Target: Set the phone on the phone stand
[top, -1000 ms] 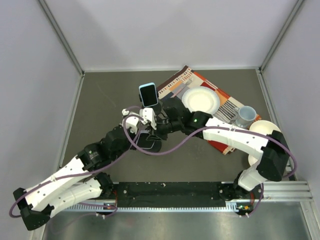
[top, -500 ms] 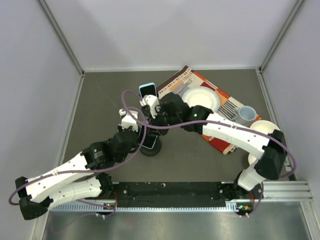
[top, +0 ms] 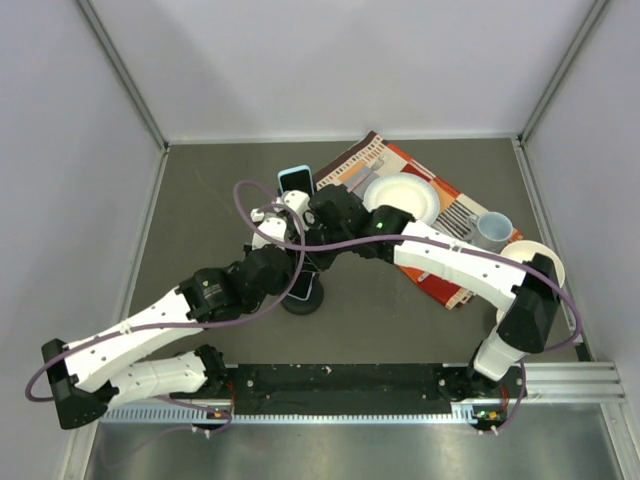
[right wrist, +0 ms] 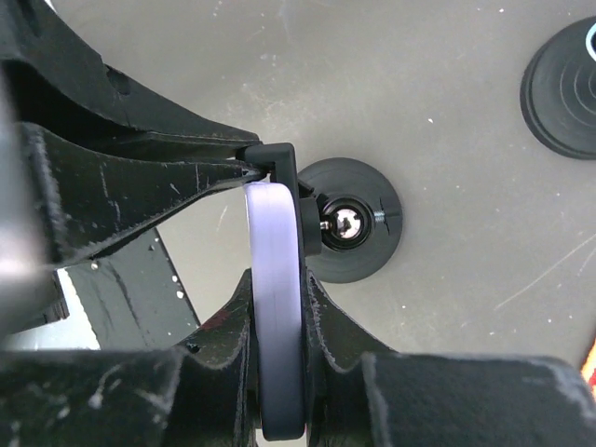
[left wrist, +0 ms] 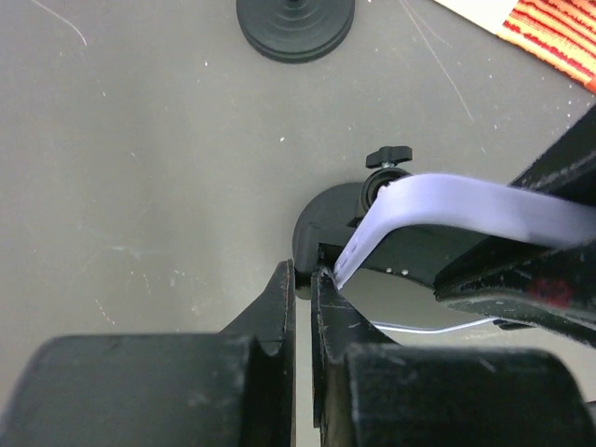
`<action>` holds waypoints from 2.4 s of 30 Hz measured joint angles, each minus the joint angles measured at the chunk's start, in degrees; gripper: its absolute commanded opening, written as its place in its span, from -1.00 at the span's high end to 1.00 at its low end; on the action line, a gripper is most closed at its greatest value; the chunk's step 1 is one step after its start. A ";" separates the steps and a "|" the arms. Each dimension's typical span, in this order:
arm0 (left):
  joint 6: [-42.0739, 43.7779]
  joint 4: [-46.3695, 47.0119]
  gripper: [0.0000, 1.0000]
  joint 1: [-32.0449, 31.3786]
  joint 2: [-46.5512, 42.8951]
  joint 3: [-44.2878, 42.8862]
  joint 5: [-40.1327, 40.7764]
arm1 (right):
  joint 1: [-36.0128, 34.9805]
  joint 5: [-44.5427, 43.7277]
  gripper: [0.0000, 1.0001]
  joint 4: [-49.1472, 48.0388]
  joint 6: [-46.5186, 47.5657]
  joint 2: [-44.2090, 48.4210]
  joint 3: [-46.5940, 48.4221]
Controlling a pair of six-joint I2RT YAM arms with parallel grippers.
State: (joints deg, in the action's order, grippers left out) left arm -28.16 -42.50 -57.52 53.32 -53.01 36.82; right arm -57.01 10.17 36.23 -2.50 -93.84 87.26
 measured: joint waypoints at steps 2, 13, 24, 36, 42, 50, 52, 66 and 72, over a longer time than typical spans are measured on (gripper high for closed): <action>-1.68 -1.36 1.00 0.07 1.11 -0.70 -0.37 | -0.81 -1.36 1.00 1.22 0.50 -0.52 0.98; -4.79 -4.26 1.00 0.17 0.39 -1.18 -1.42 | -1.79 -1.84 1.00 4.15 -0.15 -2.45 4.02; -3.34 -8.41 0.01 -0.11 -9.05 0.24 -7.52 | -2.14 -0.44 1.00 3.63 4.44 -2.99 4.20; -7.30 -12.26 -0.14 -0.39 -24.92 -4.42 -11.08 | 0.17 -5.53 0.38 2.16 6.93 -3.56 4.35; -7.04 -8.63 -0.23 -0.39 -27.80 -0.76 -11.10 | 1.75 -5.88 -0.28 8.94 6.32 -3.32 2.93; -6.86 -4.85 -0.35 -0.39 -29.18 2.78 -11.15 | 4.31 -2.38 -0.49 14.12 4.28 -1.31 2.27; -6.78 -3.58 -0.46 -0.39 -29.09 3.54 -11.61 | 4.61 0.68 -0.51 12.76 3.61 1.25 0.96; 0.37 -0.52 -0.97 -0.28 -3.15 -13.18 -13.92 | 12.07 5.40 -0.75 -4.55 -8.17 30.21 -25.20; 4.39 -2.01 -0.96 -0.28 9.49 -19.74 -13.44 | 15.63 3.93 -0.75 -6.32 -9.77 35.30 -30.08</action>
State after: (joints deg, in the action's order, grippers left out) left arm -23.77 -44.51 -57.80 62.81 -72.75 23.38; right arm -41.39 14.11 29.91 -12.27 -58.54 57.19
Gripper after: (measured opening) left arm 0.983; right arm 0.873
